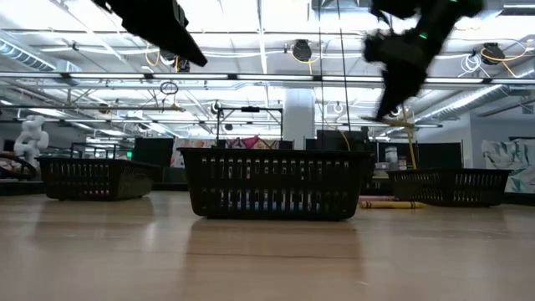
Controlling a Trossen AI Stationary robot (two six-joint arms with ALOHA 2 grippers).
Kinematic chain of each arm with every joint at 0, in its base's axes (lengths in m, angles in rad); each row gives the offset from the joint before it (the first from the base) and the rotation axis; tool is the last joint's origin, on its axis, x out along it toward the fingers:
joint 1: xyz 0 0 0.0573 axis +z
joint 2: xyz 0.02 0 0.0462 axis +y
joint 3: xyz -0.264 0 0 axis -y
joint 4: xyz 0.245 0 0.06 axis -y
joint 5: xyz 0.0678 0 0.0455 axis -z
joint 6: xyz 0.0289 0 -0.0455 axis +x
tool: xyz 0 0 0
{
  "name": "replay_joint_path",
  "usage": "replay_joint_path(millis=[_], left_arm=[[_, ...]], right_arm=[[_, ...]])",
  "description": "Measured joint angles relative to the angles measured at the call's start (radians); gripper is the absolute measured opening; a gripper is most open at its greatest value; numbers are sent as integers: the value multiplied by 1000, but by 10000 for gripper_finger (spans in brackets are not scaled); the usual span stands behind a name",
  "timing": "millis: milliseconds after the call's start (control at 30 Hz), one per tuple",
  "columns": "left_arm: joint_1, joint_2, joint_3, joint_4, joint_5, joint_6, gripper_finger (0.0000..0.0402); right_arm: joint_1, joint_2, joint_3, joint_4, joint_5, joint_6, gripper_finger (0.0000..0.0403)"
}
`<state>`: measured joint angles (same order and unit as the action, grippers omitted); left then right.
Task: Sort crayons
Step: Put the yellow crayon into the right black basket
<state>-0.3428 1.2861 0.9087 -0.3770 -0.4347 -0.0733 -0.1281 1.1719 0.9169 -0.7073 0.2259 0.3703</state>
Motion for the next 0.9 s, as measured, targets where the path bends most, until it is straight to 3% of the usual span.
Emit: replay_joint_path(millis=[167,333,567,700,900], left_arm=[[0,1,-55,53,-15,1,1],[0,1,-63,56,-19,5,1],[0,1,-63,55,-20,9,1],[0,1,-63,55,-20,8,1],[0,1,-63,55,-20,8,1]], right_arm=[[-10,-138,-205,-40,90,389,0],[-55,-178,-367,44,118,555,10],[-84,-181,-382,105,152,441,76],[-79,-206,-320,92,82,384,117],[105,-193,-246,234,-75,192,128]])
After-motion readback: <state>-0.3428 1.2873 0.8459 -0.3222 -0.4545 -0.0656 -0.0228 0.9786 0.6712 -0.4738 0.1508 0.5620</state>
